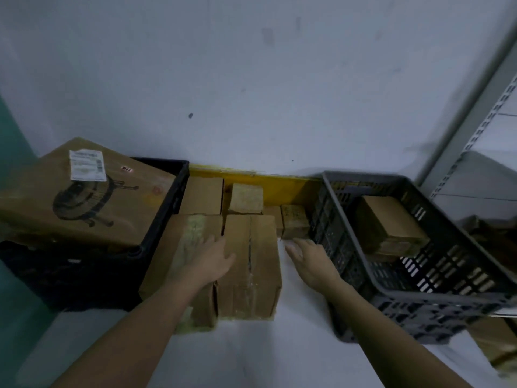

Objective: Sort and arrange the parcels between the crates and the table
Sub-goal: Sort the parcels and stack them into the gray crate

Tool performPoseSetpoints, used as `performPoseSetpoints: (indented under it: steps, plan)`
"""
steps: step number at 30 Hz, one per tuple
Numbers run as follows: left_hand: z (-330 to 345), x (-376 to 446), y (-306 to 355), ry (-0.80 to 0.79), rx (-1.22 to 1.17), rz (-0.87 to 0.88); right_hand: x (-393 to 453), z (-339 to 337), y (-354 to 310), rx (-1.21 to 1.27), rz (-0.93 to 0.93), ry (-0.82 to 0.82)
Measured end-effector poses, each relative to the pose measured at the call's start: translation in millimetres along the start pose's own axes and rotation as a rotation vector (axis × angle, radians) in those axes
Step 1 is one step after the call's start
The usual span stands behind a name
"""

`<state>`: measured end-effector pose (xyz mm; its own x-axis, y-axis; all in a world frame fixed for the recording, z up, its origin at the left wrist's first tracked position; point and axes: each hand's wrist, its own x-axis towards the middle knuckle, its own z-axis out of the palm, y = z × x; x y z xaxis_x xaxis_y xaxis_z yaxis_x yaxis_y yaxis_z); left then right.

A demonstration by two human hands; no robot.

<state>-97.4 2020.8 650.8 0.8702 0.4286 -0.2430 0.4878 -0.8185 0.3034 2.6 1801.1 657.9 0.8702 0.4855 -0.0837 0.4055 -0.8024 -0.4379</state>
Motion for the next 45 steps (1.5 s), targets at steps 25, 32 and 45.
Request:
performPoseSetpoints:
  steps: [25,32,45]
  plan:
    - [89.5,81.3,378.1,-0.046,-0.464,0.276,86.0,-152.1,335.8,0.405,0.405,0.090]
    - [126.5,115.6,411.8,-0.248,-0.702,0.081,119.8,-135.6,376.1,0.492,0.383,0.050]
    - [161.9,161.5,419.6,-0.235,-0.877,-0.138,130.8,-119.4,377.0,0.602,0.450,0.022]
